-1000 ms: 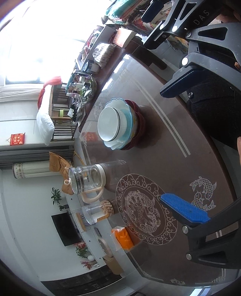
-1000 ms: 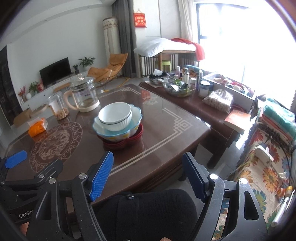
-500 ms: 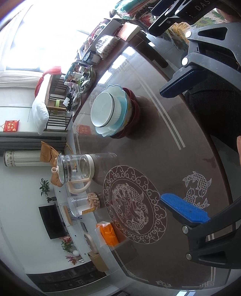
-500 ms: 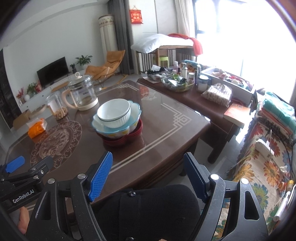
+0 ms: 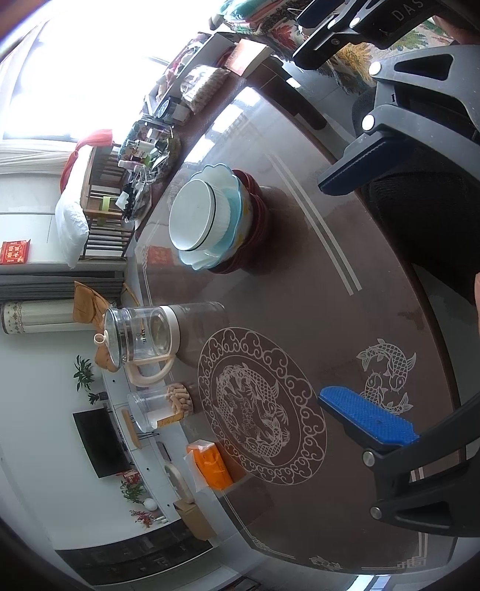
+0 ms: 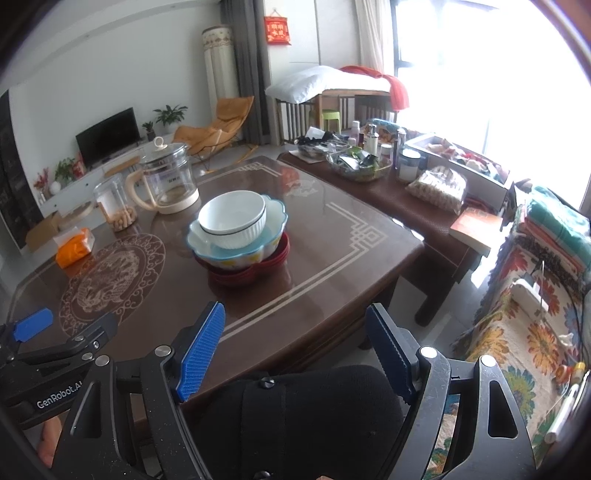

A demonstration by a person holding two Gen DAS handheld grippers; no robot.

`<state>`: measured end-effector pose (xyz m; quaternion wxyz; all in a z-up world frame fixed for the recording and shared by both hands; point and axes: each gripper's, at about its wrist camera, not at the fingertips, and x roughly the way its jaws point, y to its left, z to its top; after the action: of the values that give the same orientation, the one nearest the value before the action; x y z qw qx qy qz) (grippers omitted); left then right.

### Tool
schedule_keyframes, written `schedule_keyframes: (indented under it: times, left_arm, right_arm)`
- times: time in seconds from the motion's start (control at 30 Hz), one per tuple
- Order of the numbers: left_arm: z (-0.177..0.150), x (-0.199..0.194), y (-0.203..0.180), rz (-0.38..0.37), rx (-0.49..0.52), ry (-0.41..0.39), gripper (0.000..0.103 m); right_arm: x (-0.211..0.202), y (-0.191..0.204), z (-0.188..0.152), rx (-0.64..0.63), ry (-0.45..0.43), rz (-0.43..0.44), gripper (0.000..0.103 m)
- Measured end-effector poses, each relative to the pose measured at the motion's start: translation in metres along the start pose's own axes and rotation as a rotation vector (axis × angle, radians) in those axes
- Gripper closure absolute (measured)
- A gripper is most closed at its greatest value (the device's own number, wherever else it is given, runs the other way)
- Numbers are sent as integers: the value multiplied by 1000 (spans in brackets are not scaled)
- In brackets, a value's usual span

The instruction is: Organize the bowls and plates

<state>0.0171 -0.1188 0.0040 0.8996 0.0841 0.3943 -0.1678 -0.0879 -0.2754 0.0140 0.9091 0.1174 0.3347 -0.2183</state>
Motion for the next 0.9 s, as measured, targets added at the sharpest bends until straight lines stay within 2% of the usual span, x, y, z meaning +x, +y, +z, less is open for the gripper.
schedule_keyframes:
  times: [0.9]
  left_arm:
    - [-6, -1, -4, -1, 18, -3, 0]
  right_arm:
    - [-1, 4, -2, -16, -13, -17, 21]
